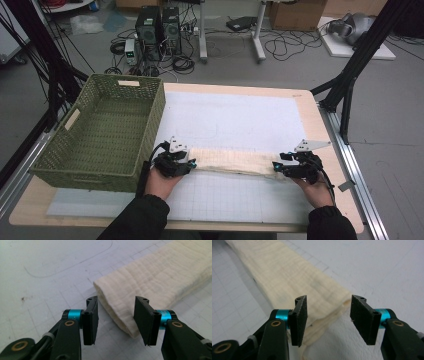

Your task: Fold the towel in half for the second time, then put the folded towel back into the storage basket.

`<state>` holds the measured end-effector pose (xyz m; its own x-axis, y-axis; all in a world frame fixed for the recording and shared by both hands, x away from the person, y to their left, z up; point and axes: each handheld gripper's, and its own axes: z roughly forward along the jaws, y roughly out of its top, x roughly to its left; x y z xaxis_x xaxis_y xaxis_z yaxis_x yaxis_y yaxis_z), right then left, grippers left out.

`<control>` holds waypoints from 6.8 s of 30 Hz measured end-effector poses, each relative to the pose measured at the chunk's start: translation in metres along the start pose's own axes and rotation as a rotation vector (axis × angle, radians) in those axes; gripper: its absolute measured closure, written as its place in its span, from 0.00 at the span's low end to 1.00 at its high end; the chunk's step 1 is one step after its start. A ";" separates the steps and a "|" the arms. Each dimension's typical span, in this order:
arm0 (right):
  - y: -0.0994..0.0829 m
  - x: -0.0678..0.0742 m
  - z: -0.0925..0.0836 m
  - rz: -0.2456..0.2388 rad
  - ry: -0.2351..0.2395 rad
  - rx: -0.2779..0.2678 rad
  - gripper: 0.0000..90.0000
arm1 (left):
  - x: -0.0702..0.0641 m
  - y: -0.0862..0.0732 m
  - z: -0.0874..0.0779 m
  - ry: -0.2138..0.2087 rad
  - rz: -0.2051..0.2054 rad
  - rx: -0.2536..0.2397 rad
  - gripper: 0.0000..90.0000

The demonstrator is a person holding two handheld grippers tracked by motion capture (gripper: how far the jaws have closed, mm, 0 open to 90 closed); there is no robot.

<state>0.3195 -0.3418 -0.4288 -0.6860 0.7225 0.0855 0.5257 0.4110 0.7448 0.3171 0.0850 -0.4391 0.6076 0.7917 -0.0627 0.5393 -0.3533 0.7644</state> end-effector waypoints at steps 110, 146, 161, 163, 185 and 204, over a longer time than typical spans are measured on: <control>0.003 0.014 0.015 -0.064 0.047 0.080 0.50 | -0.077 0.102 0.094 -0.470 0.590 0.297 0.36; 0.003 0.015 0.018 -0.086 0.051 0.084 0.49 | -0.077 0.094 0.099 -0.493 0.538 0.319 0.30; 0.002 0.015 0.018 -0.081 0.052 0.083 0.48 | -0.076 0.092 0.098 -0.499 0.518 0.304 0.28; 0.002 0.015 0.018 -0.080 0.053 0.083 0.47 | -0.076 0.092 0.098 -0.499 0.518 0.305 0.28; 0.002 0.016 0.017 -0.086 0.045 0.084 0.46 | -0.085 0.089 0.097 -0.439 0.572 0.304 0.27; 0.003 0.017 0.017 -0.092 0.037 0.079 0.45 | -0.084 0.091 0.097 -0.429 0.552 0.305 0.33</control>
<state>0.3176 -0.3191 -0.4361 -0.7505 0.6594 0.0444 0.4965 0.5182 0.6964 0.3720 -0.0617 -0.4271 0.9756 0.2193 -0.0143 0.1909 -0.8133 0.5496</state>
